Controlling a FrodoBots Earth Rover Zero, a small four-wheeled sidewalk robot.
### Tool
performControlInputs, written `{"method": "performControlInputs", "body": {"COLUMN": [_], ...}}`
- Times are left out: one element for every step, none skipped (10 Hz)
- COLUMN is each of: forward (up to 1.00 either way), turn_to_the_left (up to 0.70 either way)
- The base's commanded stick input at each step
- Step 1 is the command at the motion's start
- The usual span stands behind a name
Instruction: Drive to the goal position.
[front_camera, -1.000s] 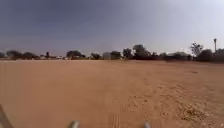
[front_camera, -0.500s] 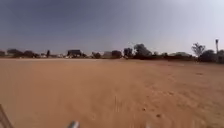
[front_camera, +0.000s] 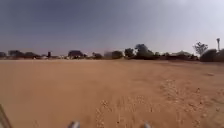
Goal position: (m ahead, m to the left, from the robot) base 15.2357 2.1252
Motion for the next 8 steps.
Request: {"method": "performControlInputs", "body": {"forward": [1.00,1.00,1.00,1.00,1.00,1.00,1.00,1.00], "turn_to_the_left": [0.00,0.00,0.00,0.00,0.00,0.00,0.00,0.00]}}
